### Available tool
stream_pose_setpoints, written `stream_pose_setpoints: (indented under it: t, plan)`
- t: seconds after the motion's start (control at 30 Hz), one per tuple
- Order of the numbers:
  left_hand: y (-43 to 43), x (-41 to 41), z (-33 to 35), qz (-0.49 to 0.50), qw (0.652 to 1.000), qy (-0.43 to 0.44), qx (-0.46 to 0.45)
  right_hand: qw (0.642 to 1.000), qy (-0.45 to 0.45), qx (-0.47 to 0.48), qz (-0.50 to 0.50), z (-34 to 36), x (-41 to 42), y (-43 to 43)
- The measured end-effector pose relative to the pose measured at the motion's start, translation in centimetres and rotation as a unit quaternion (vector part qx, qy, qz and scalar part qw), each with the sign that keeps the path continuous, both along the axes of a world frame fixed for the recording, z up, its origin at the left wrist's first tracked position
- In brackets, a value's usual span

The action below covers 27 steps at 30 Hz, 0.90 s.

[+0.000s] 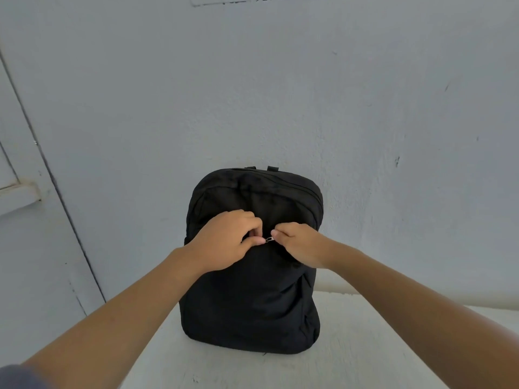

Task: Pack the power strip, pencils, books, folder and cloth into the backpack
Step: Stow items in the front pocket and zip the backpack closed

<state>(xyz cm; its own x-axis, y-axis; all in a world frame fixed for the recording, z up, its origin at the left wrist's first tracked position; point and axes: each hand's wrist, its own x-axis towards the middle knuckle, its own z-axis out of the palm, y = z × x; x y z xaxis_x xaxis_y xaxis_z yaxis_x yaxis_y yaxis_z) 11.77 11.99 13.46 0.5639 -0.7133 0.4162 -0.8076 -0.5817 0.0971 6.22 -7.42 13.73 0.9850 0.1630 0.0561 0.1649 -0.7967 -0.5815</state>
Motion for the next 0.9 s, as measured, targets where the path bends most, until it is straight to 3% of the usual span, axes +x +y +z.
stream_pose_setpoints:
  t: [0.1,0.2,0.27,0.37,0.5,0.57,0.67,0.8,0.9]
  plan:
    - [-0.1,0.0,0.5,0.002,1.0,0.012,0.013,1.0,-0.015,-0.007,0.008,-0.5,-0.6,0.1]
    - [0.5,0.1,0.7,0.022,0.999,0.003,0.045,0.982,-0.175,-0.071,-0.018,-2.3,-1.1,1.3]
    - [1.0,0.0,0.7,0.03,0.999,0.007,0.037,0.975,-0.214,-0.02,-0.062,-2.5,-1.3,1.8]
    - [1.5,-0.6,0.7,0.024,1.0,0.006,-0.017,0.975,-0.153,0.147,-0.072,-1.2,-1.6,2.4]
    - [2.3,-0.6,1.3,0.017,0.987,0.08,-0.138,0.966,-0.121,0.221,-0.067,0.2,-1.9,3.1]
    - [2.5,-0.5,1.5,0.021,0.979,0.111,-0.169,0.96,-0.061,0.264,-0.072,0.7,-1.7,3.1]
    - [2.3,-0.2,1.6,0.021,0.974,0.132,-0.185,0.963,0.031,0.264,-0.044,1.1,-1.4,3.4]
    - [2.4,0.0,1.6,0.014,0.979,0.144,-0.146,0.957,0.083,0.276,-0.034,1.6,-0.9,2.9]
    - [2.4,-0.5,1.5,0.008,0.988,0.113,-0.106,0.989,-0.007,0.147,-0.029,1.6,-1.0,2.2]
